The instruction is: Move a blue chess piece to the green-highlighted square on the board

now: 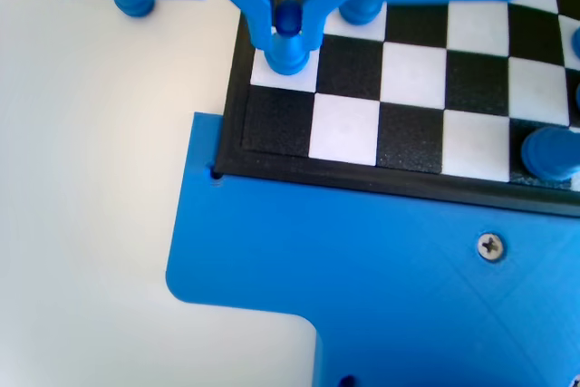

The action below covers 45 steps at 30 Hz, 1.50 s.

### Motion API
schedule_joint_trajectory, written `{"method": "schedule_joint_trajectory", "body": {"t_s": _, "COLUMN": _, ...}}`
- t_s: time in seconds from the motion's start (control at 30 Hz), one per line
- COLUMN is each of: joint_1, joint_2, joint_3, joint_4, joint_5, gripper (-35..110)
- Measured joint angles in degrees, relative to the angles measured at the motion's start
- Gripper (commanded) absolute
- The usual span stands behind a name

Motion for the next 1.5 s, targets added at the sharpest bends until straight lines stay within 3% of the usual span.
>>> {"method": "schedule_joint_trajectory", "body": {"t_s": 0.37, "joint_1": 0.4, "joint_2": 0.0, "joint_3": -0.5, "joint_4": 0.0, "joint_5": -0.8, "gripper": 1}}
{"method": "schedule_joint_trajectory", "body": {"t_s": 0.8, "joint_1": 4.7, "joint_2": 2.9, "joint_3": -8.4, "joint_4": 8.1, "joint_5": -1.1, "gripper": 1}}
{"method": "schedule_joint_trajectory", "body": {"t_s": 1.5, "joint_1": 6.9, "joint_2": -6.6, "joint_3": -18.5, "joint_4": 5.0, "joint_5": -2.9, "gripper": 1}}
